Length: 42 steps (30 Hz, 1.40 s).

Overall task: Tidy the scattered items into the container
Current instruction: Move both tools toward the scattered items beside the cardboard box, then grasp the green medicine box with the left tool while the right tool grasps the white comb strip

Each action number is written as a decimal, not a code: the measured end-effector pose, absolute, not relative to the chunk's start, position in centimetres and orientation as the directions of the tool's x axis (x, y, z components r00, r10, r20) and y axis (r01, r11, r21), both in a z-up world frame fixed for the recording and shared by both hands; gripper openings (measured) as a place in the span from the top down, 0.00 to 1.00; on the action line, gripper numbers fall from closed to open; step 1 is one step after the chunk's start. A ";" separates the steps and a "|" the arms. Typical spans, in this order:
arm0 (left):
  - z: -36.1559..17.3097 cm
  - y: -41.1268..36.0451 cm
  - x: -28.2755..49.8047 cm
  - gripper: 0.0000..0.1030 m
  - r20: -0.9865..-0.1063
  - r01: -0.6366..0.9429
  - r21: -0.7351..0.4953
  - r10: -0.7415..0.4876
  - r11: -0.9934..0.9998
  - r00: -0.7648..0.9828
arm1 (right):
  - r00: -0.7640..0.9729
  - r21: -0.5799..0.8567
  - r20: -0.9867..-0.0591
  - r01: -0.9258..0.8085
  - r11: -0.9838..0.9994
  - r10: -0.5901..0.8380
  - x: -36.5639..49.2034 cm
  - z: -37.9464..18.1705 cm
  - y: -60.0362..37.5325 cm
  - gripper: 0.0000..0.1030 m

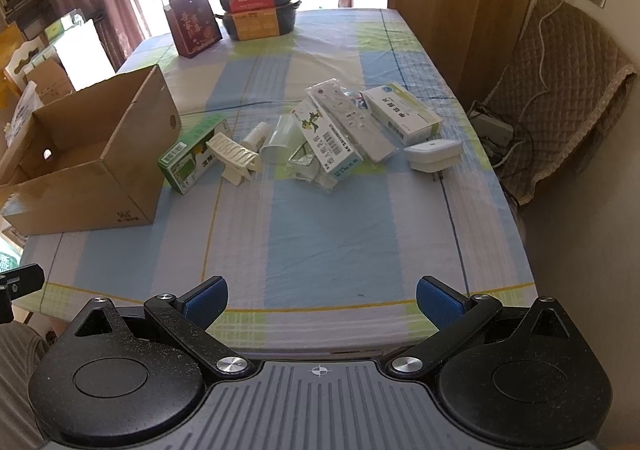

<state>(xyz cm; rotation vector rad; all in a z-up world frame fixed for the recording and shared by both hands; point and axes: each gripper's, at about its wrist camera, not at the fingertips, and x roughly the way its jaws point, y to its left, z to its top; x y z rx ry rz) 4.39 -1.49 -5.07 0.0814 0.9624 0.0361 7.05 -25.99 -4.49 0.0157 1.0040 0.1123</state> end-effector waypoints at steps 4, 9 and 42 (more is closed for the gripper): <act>-5.5 -2.0 4.6 0.01 -0.818 0.028 0.086 0.055 0.996 0.572 | 0.536 0.070 -0.838 -0.079 0.994 0.102 7.2 -4.7 -26.3 0.00; -6.1 -2.7 5.0 0.01 -0.815 0.071 0.091 0.034 0.993 0.578 | 0.544 0.086 -0.831 -0.079 0.993 0.115 7.3 -5.0 -26.6 0.00; -8.7 -9.2 24.2 0.22 -0.911 0.788 0.110 -0.256 0.606 0.324 | 0.501 0.121 -0.855 -0.056 0.991 0.133 17.9 -8.0 -33.1 0.00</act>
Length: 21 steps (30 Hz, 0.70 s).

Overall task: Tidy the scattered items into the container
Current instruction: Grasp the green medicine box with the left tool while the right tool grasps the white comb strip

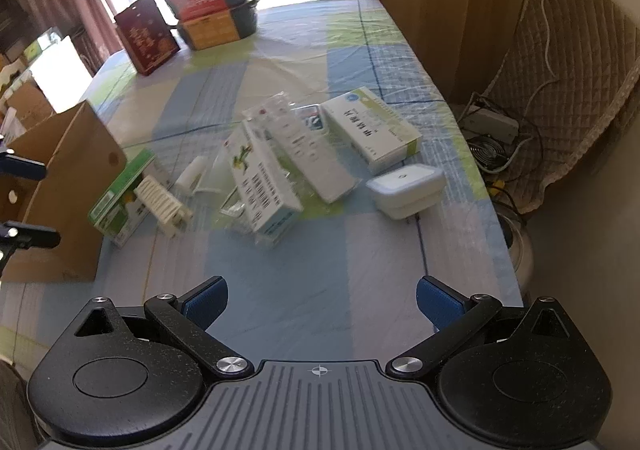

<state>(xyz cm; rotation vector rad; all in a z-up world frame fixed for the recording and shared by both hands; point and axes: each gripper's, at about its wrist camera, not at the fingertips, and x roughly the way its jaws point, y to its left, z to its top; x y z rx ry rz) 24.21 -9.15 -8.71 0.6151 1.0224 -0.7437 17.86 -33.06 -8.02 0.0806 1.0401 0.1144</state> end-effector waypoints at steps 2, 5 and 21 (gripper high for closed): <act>-9.4 -9.5 26.1 0.23 -0.926 0.801 0.103 -0.237 0.589 0.294 | 0.495 0.122 -0.859 -0.049 0.991 0.130 18.7 -8.3 -33.5 0.00; -10.8 -10.3 28.5 0.24 -0.948 0.819 0.086 -0.206 0.568 0.243 | 0.487 0.121 -0.865 -0.038 0.992 0.124 19.7 -8.7 -33.8 0.00; -18.9 -12.9 32.7 0.71 -0.995 0.876 0.072 -0.028 0.477 0.096 | 0.465 0.131 -0.876 -0.029 0.991 0.130 21.7 -10.8 -33.2 0.00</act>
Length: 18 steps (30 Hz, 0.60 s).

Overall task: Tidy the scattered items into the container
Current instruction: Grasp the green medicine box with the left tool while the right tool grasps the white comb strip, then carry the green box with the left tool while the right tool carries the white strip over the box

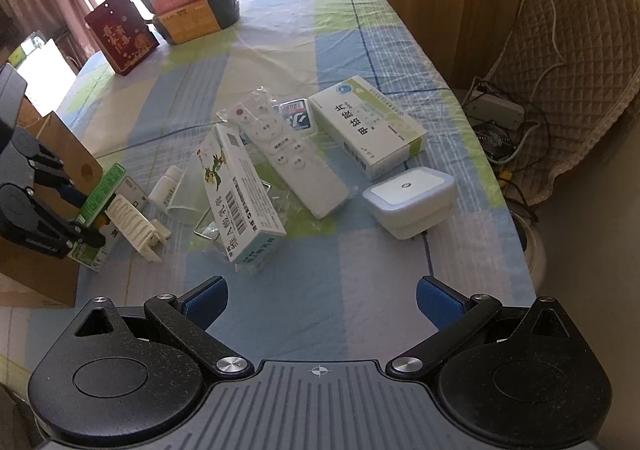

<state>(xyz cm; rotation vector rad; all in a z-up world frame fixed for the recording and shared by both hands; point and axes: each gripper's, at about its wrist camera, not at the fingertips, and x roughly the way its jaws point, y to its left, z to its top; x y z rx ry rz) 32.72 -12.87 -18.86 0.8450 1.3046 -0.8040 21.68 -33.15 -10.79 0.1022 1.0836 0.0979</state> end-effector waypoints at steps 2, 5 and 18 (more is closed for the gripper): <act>-18.5 -12.6 32.7 0.75 -0.994 0.869 0.062 -0.050 0.491 0.099 | 0.469 0.128 -0.873 -0.040 0.991 0.132 21.6 -10.8 -33.0 0.00; -17.1 -12.0 32.4 0.76 -0.987 0.852 0.065 -0.090 0.520 0.130 | 0.486 0.120 -0.862 -0.073 0.990 0.141 21.4 -10.6 -32.6 0.00; -6.1 -7.2 31.4 0.76 -0.899 0.722 -0.035 -0.337 0.691 0.280 | 0.533 0.106 -0.760 -0.461 0.881 0.371 21.2 -8.0 -27.6 0.00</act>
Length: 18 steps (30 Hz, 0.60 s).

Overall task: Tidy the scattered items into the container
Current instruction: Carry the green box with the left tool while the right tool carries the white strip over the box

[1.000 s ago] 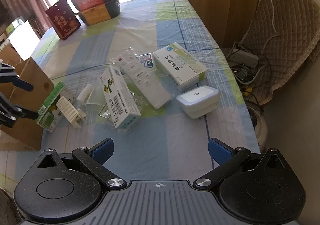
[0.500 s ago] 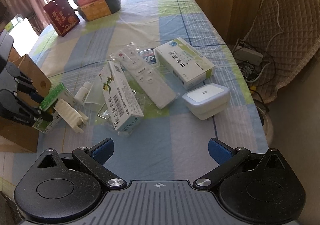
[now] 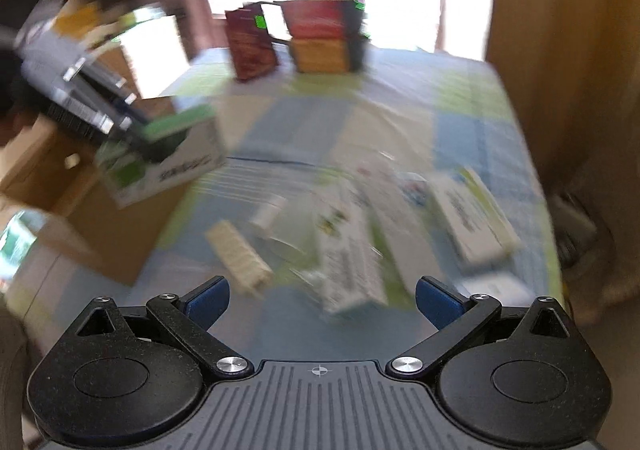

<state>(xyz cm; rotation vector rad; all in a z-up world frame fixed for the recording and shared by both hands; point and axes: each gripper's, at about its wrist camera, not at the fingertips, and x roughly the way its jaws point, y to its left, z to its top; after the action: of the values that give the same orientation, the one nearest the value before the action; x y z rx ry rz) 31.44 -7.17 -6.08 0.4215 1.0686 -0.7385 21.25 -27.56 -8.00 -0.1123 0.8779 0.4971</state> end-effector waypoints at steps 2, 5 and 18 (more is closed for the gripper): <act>-4.3 -6.0 31.3 0.76 -0.884 0.700 -0.044 -0.355 0.712 0.305 | 0.506 0.100 -0.752 -0.546 0.831 0.423 21.5 -8.0 -26.2 0.00; -2.1 -3.7 31.1 0.76 -0.862 0.668 -0.054 -0.372 0.742 0.343 | 0.417 0.098 -0.765 -0.677 0.729 0.490 22.2 -8.6 -23.8 0.21; 1.1 8.4 29.9 0.76 -0.829 0.461 -0.055 -0.298 0.886 0.474 | 0.253 0.092 -0.860 -0.777 0.623 0.443 28.1 -14.9 -17.1 0.40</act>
<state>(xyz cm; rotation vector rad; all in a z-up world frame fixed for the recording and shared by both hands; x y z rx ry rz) 29.94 8.39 1.10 0.1854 0.9725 -0.4678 28.14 -17.15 -14.94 -0.3880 1.0102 0.8573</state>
